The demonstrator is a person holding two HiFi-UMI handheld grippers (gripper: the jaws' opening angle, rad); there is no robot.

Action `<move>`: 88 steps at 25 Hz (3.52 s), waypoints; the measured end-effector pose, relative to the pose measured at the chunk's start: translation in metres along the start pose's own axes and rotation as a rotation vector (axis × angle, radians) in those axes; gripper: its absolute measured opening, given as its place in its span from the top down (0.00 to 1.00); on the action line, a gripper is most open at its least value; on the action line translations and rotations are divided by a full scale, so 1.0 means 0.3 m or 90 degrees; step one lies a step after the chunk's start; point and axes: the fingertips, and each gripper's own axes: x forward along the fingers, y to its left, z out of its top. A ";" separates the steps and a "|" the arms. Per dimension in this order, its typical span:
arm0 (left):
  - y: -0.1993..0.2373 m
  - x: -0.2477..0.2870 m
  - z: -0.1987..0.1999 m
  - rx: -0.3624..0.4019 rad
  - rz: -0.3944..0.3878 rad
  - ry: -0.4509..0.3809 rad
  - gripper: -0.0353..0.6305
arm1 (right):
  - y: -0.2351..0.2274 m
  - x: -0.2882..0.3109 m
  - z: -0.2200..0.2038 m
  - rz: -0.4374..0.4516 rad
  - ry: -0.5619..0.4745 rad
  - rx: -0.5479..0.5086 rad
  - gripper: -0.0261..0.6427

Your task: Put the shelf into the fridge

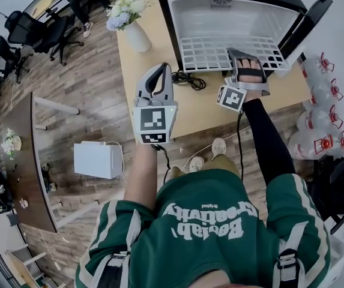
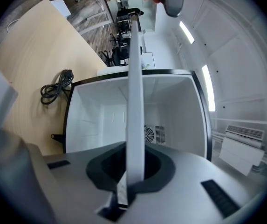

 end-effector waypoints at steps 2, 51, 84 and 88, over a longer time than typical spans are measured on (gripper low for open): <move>0.003 0.006 -0.007 -0.002 -0.001 0.002 0.95 | 0.001 0.005 0.000 -0.008 0.004 -0.006 0.92; 0.051 0.143 -0.066 -0.064 0.018 0.018 0.95 | 0.061 0.208 0.022 0.004 -0.029 0.043 0.93; 0.060 0.278 -0.073 -0.063 0.027 0.023 0.95 | 0.041 0.353 0.023 0.015 -0.043 0.049 0.93; 0.053 0.297 -0.067 -0.068 0.025 0.022 0.95 | 0.040 0.367 0.020 0.016 -0.045 0.047 0.93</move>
